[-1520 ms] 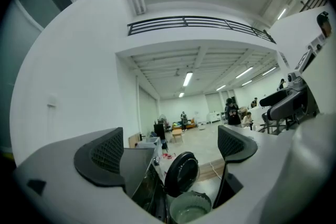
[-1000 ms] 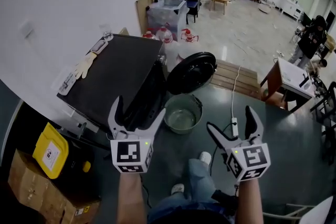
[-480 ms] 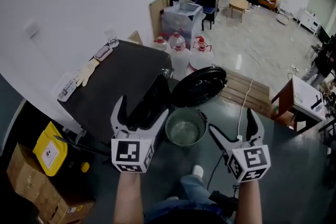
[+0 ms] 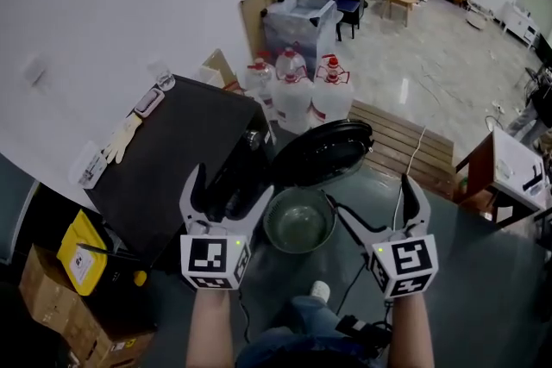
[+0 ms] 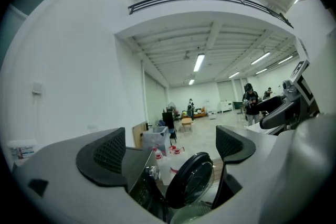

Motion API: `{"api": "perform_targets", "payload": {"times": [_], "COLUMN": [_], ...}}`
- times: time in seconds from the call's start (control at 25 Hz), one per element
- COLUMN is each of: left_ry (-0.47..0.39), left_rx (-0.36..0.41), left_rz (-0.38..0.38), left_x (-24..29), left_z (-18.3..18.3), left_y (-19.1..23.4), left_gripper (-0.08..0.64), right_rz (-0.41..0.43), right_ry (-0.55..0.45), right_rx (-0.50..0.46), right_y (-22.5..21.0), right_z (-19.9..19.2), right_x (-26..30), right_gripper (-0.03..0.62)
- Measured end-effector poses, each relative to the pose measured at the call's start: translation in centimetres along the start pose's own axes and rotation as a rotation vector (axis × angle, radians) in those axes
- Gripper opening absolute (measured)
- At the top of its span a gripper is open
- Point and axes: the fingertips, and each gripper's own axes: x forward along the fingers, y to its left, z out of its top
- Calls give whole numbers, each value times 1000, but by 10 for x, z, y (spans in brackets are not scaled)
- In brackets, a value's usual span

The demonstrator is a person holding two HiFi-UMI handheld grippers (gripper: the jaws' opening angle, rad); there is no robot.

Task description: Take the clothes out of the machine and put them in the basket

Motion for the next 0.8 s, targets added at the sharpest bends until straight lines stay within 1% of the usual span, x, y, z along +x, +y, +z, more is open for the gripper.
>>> {"api": "perform_targets", "payload": {"times": [0.2, 0.4, 0.6, 0.8], "left_ry": [51, 126, 193, 230], "left_rx": [0, -25, -36, -38], "left_rz": [0, -20, -53, -68], "left_x": [38, 61, 73, 88], "left_z": [-20, -58, -101, -136], "left_y": [-15, -29, -43, -46], "left_gripper": [538, 539, 539, 538], "right_rz": [33, 60, 64, 66], "right_ry": [20, 76, 119, 149], "right_rx": [30, 44, 87, 109], "right_y": [-24, -38, -41, -35], "right_z": [-14, -41, -73, -103], "right_x": [32, 54, 73, 92], "right_gripper": [566, 566, 566, 566]}}
